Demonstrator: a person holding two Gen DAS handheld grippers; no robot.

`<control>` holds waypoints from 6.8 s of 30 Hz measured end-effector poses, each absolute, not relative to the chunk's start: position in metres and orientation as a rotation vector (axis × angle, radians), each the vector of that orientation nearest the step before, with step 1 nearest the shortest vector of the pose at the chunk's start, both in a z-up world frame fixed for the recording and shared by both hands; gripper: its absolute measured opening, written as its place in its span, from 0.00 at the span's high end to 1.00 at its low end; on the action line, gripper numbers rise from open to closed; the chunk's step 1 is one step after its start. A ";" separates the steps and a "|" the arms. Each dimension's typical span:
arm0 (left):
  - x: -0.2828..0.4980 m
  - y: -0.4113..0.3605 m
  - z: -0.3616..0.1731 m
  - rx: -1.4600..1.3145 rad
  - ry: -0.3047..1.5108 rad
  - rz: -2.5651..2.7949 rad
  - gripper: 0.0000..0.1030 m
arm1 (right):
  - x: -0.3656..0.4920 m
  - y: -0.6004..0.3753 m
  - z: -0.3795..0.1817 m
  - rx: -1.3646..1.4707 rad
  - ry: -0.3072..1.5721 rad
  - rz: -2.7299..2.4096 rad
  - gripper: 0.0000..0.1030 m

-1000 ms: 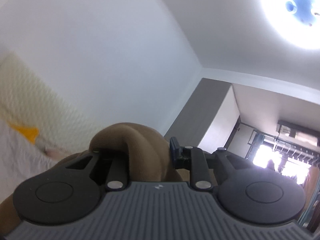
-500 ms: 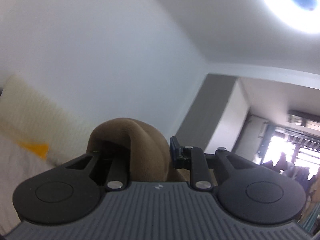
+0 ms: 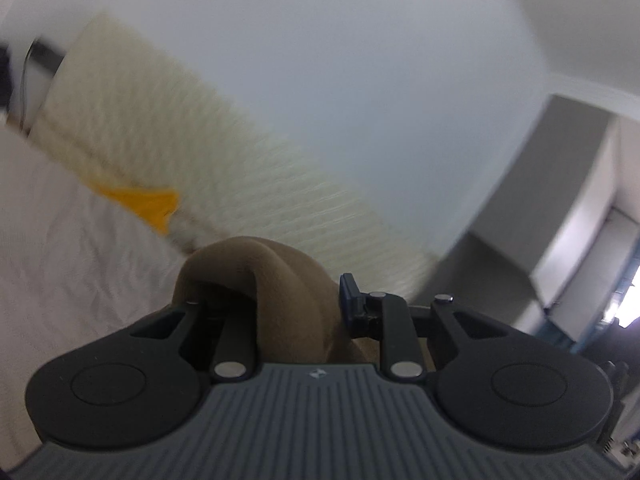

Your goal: Fold large clothes

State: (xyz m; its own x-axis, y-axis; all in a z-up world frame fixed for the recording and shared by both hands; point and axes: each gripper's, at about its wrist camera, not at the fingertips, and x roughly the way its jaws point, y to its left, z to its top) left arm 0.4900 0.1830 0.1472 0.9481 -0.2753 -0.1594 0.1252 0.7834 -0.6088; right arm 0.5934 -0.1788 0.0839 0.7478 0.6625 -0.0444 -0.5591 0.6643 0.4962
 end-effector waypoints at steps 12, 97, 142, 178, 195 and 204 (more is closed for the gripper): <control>0.770 0.233 -0.162 -0.650 0.772 -0.013 0.75 | 0.782 -0.066 -0.191 0.393 0.669 0.533 0.76; 0.181 0.291 -0.086 -0.541 0.833 0.246 0.07 | 0.288 -0.207 -0.139 0.252 0.594 0.564 0.23; 0.208 0.383 -0.071 -0.335 0.635 0.484 0.84 | 0.329 -0.194 -0.166 0.227 0.526 0.239 0.23; 0.294 0.376 -0.222 0.025 0.793 0.230 0.77 | 0.352 -0.135 -0.175 0.120 0.475 0.332 0.24; 0.196 0.426 -0.141 -0.348 0.510 0.384 0.13 | 0.348 -0.136 -0.174 0.134 0.460 0.333 0.24; 0.221 0.500 -0.199 -0.465 0.667 0.572 0.14 | 0.349 -0.138 -0.175 0.137 0.459 0.310 0.24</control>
State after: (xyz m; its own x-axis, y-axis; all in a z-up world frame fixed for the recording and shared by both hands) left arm 0.2208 0.5002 -0.1986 0.6449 0.3398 -0.6845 -0.6249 0.7501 -0.2164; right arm 0.3492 -0.1378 -0.1746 0.8505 0.3243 -0.4141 -0.2630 0.9440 0.1992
